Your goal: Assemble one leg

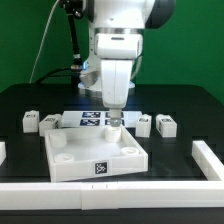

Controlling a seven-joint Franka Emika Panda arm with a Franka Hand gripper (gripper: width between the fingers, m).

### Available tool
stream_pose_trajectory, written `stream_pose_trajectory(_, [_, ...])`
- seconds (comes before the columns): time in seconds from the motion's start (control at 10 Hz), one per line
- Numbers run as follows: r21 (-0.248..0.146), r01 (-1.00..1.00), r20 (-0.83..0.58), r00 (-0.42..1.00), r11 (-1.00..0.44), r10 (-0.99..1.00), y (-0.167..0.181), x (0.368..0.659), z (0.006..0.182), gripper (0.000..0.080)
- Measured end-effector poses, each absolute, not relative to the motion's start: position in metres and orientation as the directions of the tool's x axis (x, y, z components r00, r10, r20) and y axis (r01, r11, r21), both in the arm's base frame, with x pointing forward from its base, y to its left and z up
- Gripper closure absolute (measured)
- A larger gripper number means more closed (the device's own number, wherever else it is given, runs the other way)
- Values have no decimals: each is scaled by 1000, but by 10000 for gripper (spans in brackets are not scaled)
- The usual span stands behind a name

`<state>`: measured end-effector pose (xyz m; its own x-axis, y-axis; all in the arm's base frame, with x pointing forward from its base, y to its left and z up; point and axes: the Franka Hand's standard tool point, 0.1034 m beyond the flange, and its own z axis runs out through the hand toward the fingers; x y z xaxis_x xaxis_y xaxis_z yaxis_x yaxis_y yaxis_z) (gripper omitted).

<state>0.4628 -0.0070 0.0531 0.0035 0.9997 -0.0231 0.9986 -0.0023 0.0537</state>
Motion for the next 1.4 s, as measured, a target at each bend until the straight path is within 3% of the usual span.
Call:
stream_pose_trajectory(0.3, [-10,993,-27,-118,118,993,-27,445,44,150])
stream_pose_trajectory(0.8, [-65,993,-13,-103,102,995,-42,430,20,150])
stream_pose_trajectory(1.3, [-63,993,-9,-103,102,995,-36,434,14,150])
stream_pose_trajectory(1.4, [-63,993,-9,-103,102,995,-36,433,14,283])
